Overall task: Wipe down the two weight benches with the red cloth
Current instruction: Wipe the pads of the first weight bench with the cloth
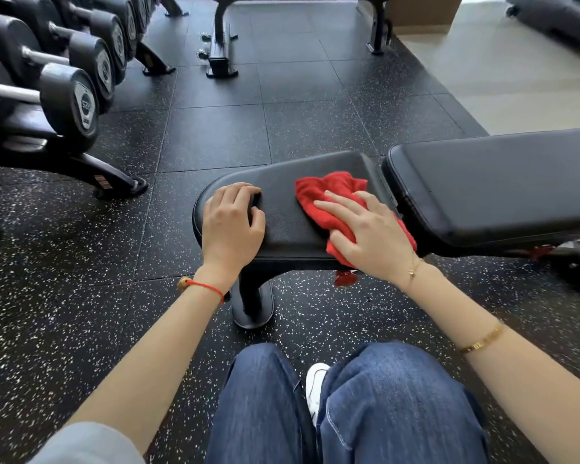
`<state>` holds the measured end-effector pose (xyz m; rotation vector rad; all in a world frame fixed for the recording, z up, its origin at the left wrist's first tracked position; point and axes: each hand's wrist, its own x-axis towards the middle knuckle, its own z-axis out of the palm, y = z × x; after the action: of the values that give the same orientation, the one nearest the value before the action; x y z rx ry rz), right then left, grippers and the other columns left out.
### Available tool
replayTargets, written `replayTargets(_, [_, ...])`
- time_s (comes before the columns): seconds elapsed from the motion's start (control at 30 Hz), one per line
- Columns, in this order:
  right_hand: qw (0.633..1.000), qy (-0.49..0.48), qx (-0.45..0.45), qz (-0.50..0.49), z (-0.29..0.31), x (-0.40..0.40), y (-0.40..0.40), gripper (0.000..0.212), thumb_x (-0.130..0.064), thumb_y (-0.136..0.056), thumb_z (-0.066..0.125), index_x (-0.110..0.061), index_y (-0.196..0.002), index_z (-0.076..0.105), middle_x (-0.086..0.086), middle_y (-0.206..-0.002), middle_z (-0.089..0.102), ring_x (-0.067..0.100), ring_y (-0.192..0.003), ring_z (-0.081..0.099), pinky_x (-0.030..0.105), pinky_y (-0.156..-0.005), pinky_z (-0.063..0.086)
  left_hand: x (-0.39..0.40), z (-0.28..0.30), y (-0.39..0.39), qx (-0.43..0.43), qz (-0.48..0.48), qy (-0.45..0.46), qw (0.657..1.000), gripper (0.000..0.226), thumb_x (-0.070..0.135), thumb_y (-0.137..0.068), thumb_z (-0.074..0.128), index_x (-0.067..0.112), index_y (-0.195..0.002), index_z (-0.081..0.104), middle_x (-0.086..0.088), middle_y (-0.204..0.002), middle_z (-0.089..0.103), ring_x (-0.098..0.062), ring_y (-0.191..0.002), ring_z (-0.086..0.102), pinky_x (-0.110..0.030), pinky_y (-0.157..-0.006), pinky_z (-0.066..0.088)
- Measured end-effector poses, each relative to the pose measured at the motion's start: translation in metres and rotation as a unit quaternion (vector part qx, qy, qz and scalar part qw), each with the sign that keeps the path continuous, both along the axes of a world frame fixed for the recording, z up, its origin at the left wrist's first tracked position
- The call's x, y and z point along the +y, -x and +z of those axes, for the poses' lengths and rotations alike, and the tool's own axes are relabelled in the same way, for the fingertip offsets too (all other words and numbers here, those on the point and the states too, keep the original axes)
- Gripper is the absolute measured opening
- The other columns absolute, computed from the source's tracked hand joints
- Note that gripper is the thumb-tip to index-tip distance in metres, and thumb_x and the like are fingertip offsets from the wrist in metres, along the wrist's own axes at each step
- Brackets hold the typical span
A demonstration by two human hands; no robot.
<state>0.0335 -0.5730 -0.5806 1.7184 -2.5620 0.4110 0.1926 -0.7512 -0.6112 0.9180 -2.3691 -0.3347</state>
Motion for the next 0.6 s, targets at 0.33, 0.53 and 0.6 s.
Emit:
replayTargets(0.33, [0.991, -0.035, -0.022, -0.125, 0.006, -0.066, 0.056, 0.05, -0.038, -0.094, 0.043, -0.038, -0.144, 0.04, -0.013, -0.156, 0.032, 0.033, -0.139, 0.027, 0.04, -0.118, 0.018, -0.001, -0.001, 0.0, 0.015, 0.003, -0.012, 1.0, 0.031, 0.018, -0.089, 0.054, 0.016, -0.118, 0.064, 0.0, -0.125, 0.063, -0.024, -0.12, 0.052, -0.036, -0.107, 0.034])
replayTargets(0.53, [0.999, -0.035, -0.009, -0.033, 0.006, -0.075, 0.015, 0.051, -0.037, -0.093, 0.047, -0.038, -0.144, 0.041, -0.014, -0.155, 0.034, 0.031, -0.138, 0.028, 0.038, -0.113, 0.019, -0.003, -0.001, 0.001, 0.017, 0.003, -0.014, 1.0, 0.031, 0.018, -0.087, 0.055, 0.017, -0.116, 0.065, 0.001, -0.124, 0.064, -0.024, -0.119, 0.053, -0.038, -0.105, 0.036])
replayTargets(0.6, [1.0, -0.027, -0.006, 0.004, 0.004, -0.055, -0.003, 0.052, -0.037, -0.091, 0.047, -0.038, -0.143, 0.042, -0.016, -0.154, 0.035, 0.029, -0.138, 0.028, 0.037, -0.111, 0.021, -0.004, -0.002, 0.002, 0.018, 0.003, -0.012, 1.0, 0.031, 0.018, -0.087, 0.055, 0.017, -0.116, 0.065, 0.001, -0.124, 0.064, -0.023, -0.118, 0.053, -0.037, -0.105, 0.036])
